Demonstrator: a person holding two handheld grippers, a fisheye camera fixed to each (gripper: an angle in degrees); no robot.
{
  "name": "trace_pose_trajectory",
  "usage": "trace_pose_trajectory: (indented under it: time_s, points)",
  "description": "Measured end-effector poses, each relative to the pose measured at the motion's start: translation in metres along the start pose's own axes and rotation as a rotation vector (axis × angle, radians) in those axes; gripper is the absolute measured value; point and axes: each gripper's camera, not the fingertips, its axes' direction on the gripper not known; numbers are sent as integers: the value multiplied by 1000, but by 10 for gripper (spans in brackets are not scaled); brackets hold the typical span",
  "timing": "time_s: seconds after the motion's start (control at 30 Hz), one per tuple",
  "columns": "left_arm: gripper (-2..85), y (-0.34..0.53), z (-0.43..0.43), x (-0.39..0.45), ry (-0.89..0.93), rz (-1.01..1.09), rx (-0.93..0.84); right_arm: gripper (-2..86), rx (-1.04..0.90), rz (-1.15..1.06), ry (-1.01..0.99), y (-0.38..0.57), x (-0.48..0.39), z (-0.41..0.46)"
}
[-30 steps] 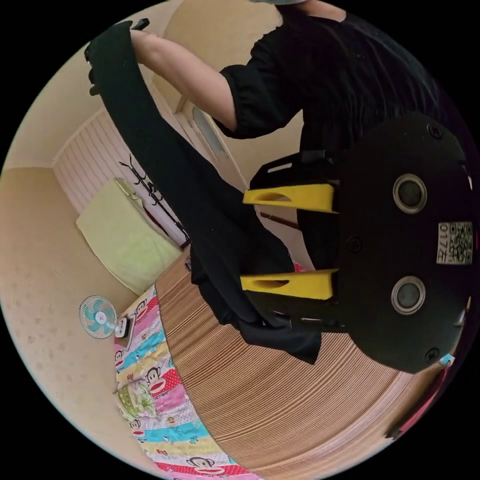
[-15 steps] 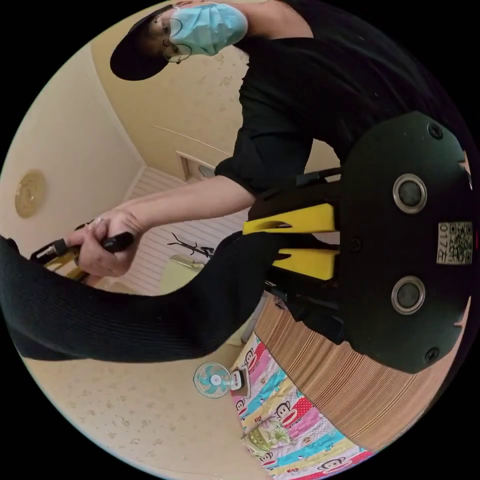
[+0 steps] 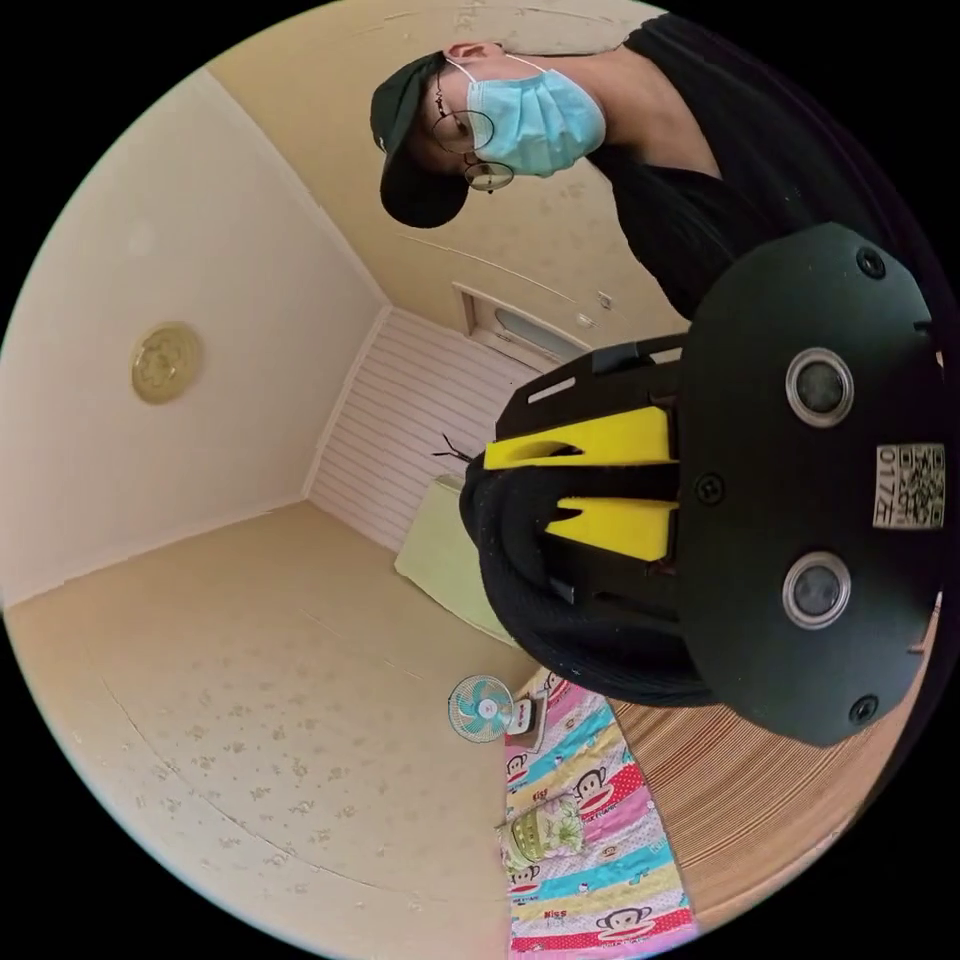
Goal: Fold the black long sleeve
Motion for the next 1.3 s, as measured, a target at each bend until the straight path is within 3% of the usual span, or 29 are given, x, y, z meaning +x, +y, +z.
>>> trace_pose_trajectory:
  time_s: [0.17, 0.23, 0.3, 0.4, 0.5, 0.63, 0.8, 0.9, 1.0, 1.13, 1.3]
  points:
    - [42, -5, 2, 21, -166, 29, -16, 198, -166, 34, 275, 23, -19, 103]
    - [43, -8, -11, 26, -203, 25, 14, 130, -222, -43, 460, 26, -33, 132]
    - [45, -12, -28, 30, -244, 39, 22, 45, -179, -171, 625, 23, -47, 130]
    - [50, -17, -66, 26, -333, 55, -8, 34, 11, -254, 751, -2, -60, 90]
    - [62, -10, -99, 0, -300, -36, -110, 28, 97, -293, 652, -41, -63, 67]
    - [88, 36, -108, -40, -203, -233, -327, 25, 46, -469, 635, -74, -95, 110]
    - [99, 117, -129, -62, -54, -435, -261, 22, -108, -618, 647, -86, -124, 169]
    - [100, 161, -142, -60, 53, -482, -280, 22, -111, -577, 682, -93, -119, 174]
    - [128, 193, -164, -54, -5, -575, -237, 22, -115, -553, 550, -99, -109, 158]
    - [153, 165, -168, -7, -117, -390, -46, 24, -267, -643, 457, -100, -116, 177]
    - [179, 91, -67, 41, -122, -132, -183, 26, -379, -613, 428, -105, -117, 201]
